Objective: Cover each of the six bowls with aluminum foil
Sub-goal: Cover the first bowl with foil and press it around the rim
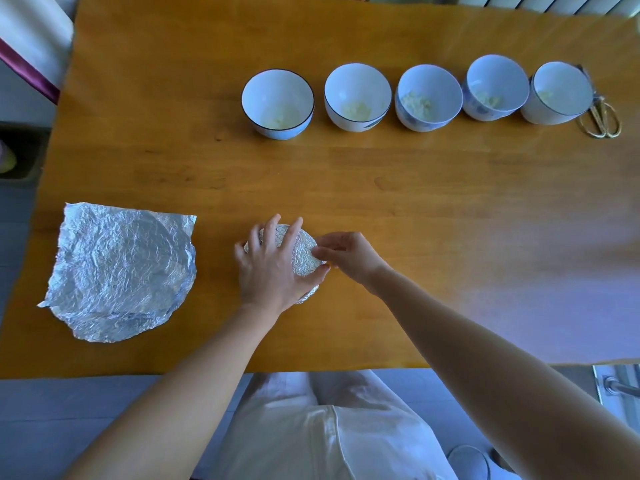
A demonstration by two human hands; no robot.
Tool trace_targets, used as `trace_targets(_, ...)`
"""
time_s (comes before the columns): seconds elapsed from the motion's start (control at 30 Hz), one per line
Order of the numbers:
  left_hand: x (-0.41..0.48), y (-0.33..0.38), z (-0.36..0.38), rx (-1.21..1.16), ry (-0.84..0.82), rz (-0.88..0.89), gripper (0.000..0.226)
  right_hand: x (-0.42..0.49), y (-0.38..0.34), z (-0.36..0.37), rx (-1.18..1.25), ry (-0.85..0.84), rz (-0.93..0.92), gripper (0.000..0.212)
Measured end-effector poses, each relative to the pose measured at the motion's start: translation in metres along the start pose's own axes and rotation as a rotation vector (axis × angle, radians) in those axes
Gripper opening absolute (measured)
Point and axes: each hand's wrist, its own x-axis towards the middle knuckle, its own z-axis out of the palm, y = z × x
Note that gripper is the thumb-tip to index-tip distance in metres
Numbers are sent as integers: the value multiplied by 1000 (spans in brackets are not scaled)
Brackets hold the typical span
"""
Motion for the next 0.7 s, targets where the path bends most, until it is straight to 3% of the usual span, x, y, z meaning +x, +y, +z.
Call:
trace_targets(0.2,-12,1,-9,-106,23,-120,112,14,-13,2,-82,-12,-3,26)
trace_targets(0.43,-19,-1,-4,35,-33,71,102,19,-27,-1,-174,-86,-57,22)
trace_targets(0.6,-18,-4,4,112,-6,86,88,4,-9,-8,-2,-91,-76,31)
trace_targets(0.7,-18,-3,6,118,9,89,85,1,3,-8,95,-102,-77,22)
